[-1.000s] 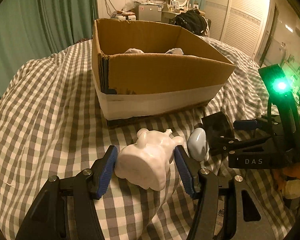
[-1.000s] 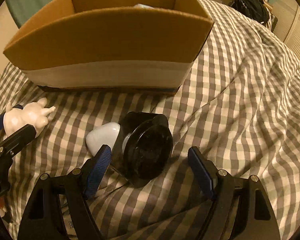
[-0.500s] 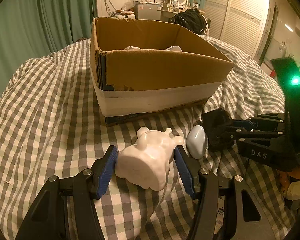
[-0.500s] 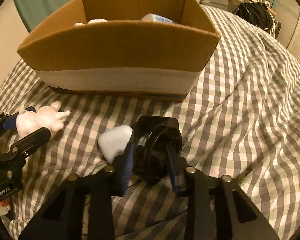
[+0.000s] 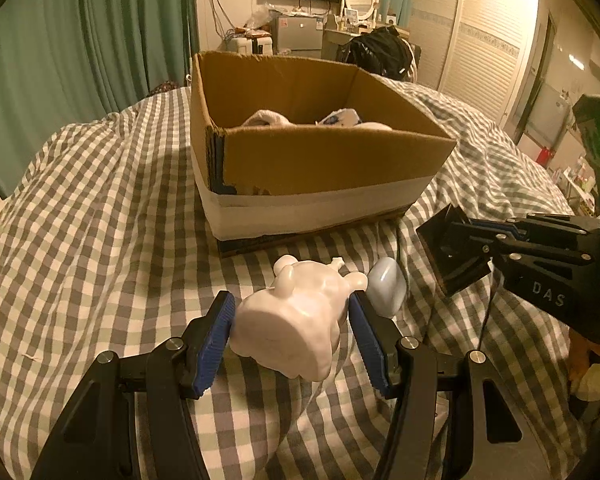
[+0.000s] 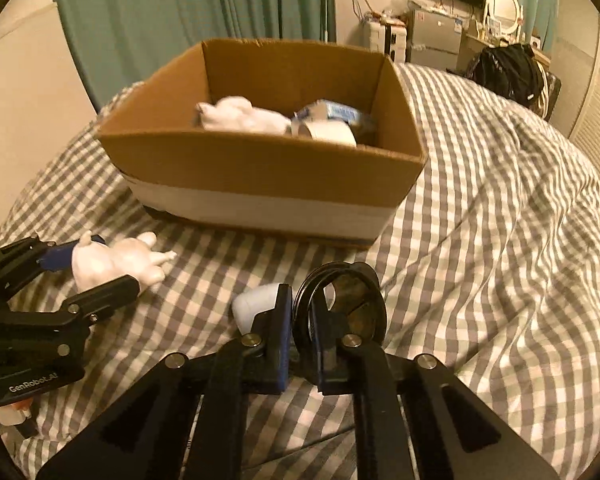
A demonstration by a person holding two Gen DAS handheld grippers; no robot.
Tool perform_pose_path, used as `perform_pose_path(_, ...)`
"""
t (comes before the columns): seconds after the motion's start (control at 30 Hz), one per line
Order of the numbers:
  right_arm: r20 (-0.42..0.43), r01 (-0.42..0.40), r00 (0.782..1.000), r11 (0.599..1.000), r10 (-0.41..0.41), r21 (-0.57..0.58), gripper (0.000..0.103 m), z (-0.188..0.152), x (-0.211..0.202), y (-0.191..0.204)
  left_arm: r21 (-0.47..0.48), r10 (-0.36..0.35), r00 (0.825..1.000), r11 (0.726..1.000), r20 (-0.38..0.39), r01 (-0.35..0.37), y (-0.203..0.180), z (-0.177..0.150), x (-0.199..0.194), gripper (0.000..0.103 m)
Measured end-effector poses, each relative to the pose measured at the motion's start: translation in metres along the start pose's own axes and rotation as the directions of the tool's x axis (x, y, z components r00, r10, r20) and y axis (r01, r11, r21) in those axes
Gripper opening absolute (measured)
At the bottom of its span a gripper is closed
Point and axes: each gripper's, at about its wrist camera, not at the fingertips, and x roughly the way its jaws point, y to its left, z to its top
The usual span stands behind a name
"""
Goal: Organize objects
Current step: 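Lower the figurine and black cup into the box and open both grippers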
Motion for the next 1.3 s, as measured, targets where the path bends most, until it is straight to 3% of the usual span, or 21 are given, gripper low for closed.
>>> perform_pose_path(0.4, 0.142, -0.020, 0.990, 0.999, 0.025, -0.036, 0.009, 0.018, -0.057, 0.013, 0.012, -0.046, 0.994, 0.999, 0.094, 0.045, -0.005, 0.020, -0.046, 0.060)
perform_pose_path(0.57, 0.211, -0.010, 0.977, 0.996, 0.028, -0.085, 0.009, 0.044, -0.084, 0.021, 0.019, -0.087, 0.982, 0.996, 0.166, 0.085, -0.006, 0.047, -0.071, 0.060)
perform_pose_path(0.73, 0.269, 0.003, 0.963, 0.994, 0.027, -0.112, 0.009, 0.073, -0.099, 0.023, 0.033, -0.076, 0.968, 0.997, 0.240, 0.070, -0.003, 0.084, -0.081, 0.060)
perform_pose_path(1.03, 0.309, -0.022, 0.950, 0.996, 0.049, -0.089, 0.008, 0.134, -0.087, 0.011, -0.015, -0.030, 0.959, 0.999, 0.281, 0.036, 0.015, 0.154, -0.052, 0.060)
perform_pose_path(1.17, 0.306, -0.043, 0.950, 0.997, 0.061, -0.066, 0.008, 0.159, -0.066, 0.002, -0.020, 0.009, 0.964, 1.000, 0.264, -0.003, 0.022, 0.180, -0.020, 0.060)
perform_pose_path(1.3, 0.303, -0.050, 0.951, 0.998, 0.056, -0.030, 0.008, 0.174, -0.043, -0.009, -0.004, 0.004, 0.977, 1.000, 0.213, -0.003, 0.024, 0.184, 0.016, 0.060)
